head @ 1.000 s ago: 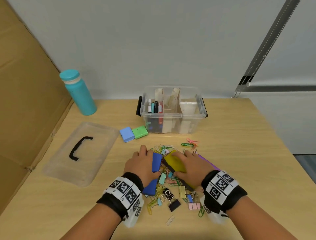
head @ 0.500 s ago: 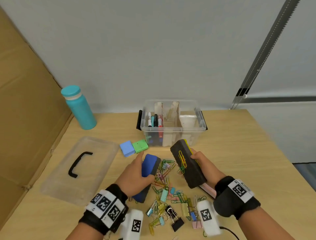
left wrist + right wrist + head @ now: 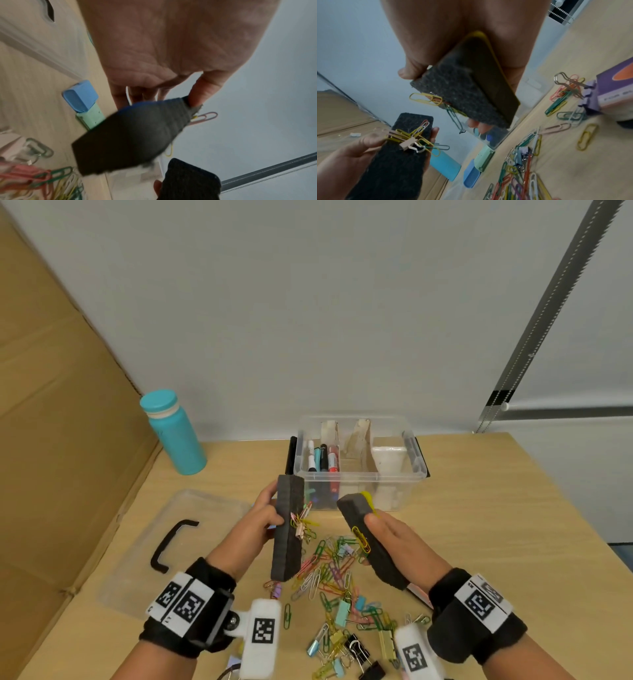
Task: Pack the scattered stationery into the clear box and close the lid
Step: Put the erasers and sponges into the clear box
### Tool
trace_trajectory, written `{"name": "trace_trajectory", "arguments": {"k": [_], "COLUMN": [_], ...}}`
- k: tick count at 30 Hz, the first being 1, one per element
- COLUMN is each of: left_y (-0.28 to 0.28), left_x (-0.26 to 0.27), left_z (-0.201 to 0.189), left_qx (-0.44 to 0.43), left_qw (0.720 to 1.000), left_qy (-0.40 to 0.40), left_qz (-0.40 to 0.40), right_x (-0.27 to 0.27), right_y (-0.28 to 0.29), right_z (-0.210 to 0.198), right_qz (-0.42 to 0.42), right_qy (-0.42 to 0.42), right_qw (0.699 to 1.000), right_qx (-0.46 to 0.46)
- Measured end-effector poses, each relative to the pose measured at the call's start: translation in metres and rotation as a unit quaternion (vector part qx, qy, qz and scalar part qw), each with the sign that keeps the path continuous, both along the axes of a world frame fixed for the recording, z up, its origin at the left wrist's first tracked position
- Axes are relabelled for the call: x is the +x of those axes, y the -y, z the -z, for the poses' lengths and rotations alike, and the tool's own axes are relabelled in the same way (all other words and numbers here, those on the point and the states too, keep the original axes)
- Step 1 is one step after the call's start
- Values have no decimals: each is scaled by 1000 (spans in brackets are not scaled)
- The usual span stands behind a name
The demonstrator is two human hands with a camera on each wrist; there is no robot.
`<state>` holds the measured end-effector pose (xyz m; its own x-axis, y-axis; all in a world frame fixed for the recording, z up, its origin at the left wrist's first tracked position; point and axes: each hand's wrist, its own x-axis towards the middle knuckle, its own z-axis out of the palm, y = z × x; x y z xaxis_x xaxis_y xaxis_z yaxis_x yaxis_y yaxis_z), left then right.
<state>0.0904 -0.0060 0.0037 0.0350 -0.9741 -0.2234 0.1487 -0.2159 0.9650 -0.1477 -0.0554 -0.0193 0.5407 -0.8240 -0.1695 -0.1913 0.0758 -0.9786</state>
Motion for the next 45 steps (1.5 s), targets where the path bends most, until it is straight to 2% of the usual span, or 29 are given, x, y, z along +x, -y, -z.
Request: {"name": "trace_trajectory", "arguments": {"k": [8,13,17,20,23,29,35,41,45], "left_y": [4,3,3,3,2,3,3,1,1], "left_x": [-9,-17,-21,-23,-26,-30,-24,-20,-25], "left_z": [8,11,21,25,25,15,15,16,20], "left_qx": [23,48,80,103,108,95,83,80,97], "left_qw": [995,996,993,988,987,985,984,978,979], "left_qy": [-90,-68,-59,-59,-65,-89,-109,-150,-137], "left_qz": [-25,-28,-70,-94,-101,-110,-114,-123,-113], "right_x": [2,2,5,9,12,22,18,13,23], "right_y": [-3,-6,-13,-20,-24,-31,-31,-28,-24], "right_z": [6,6,1,-1,-4,-8,3,11,2], "right_qz": [-1,-9,-55,-107,-148,-230,-256,-263,-241], "right_qy": [-16,-31,-85,-163,-239,-283,-312,-328,-295], "right_qw": [999,998,985,960,921,852,820,831,836], "right_qx": [-38,-62,-141,-199,-271,-376,-407,-364,-394]}}
